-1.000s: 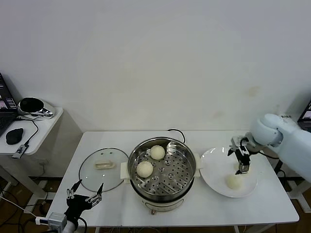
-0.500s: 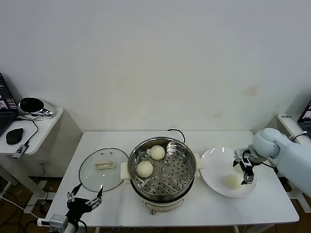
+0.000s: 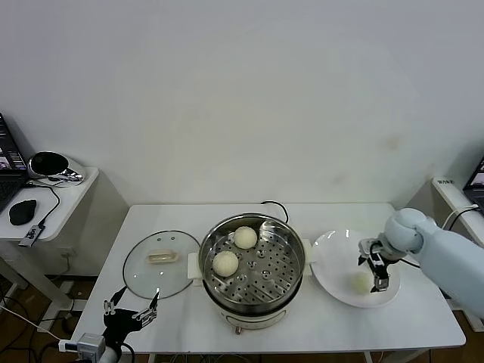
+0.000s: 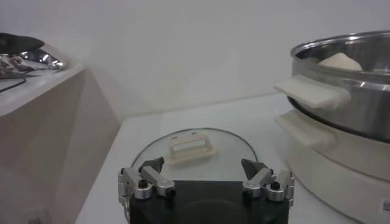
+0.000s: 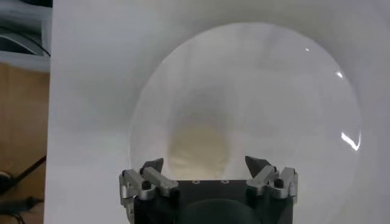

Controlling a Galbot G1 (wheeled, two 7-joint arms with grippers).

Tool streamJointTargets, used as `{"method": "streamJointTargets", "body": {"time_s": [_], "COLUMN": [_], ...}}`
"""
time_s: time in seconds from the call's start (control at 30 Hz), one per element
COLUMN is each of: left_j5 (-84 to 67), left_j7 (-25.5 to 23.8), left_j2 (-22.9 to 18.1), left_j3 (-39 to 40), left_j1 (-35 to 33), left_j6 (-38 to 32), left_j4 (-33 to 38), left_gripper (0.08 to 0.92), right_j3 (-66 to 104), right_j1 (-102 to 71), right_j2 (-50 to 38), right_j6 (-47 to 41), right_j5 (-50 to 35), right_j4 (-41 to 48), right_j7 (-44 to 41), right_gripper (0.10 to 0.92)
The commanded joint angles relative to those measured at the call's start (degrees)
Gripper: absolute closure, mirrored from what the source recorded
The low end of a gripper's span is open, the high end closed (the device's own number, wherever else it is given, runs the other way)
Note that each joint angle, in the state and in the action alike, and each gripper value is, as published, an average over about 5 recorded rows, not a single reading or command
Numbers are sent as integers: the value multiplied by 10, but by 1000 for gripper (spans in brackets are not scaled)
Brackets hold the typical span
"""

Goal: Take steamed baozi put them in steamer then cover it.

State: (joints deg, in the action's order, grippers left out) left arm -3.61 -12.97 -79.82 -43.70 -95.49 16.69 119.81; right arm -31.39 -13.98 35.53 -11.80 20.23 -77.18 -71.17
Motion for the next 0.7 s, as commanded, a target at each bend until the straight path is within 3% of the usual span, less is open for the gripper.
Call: {"method": "streamJointTargets", "body": {"time_s": [0.03, 0.53, 0.7], "left_j5": [0, 1, 1], "left_j7": [0, 1, 1], "left_j2": [0, -1, -2], "left_j3": [0, 3, 4], "left_j1": [0, 1, -1], "left_j6": [0, -1, -1], "left_j4": [-4, -10, -10], "left_gripper": [177, 177, 177], "right_j3": [5, 11, 12], "right_j1": [-11, -18, -19], "right_j2": [15, 15, 18], "right_j6": [6, 6, 3], "right_j5": [14, 25, 24], "right_j4": [14, 20, 23], "right_j7": [1, 2, 4], "right_gripper": [203, 203, 261]}}
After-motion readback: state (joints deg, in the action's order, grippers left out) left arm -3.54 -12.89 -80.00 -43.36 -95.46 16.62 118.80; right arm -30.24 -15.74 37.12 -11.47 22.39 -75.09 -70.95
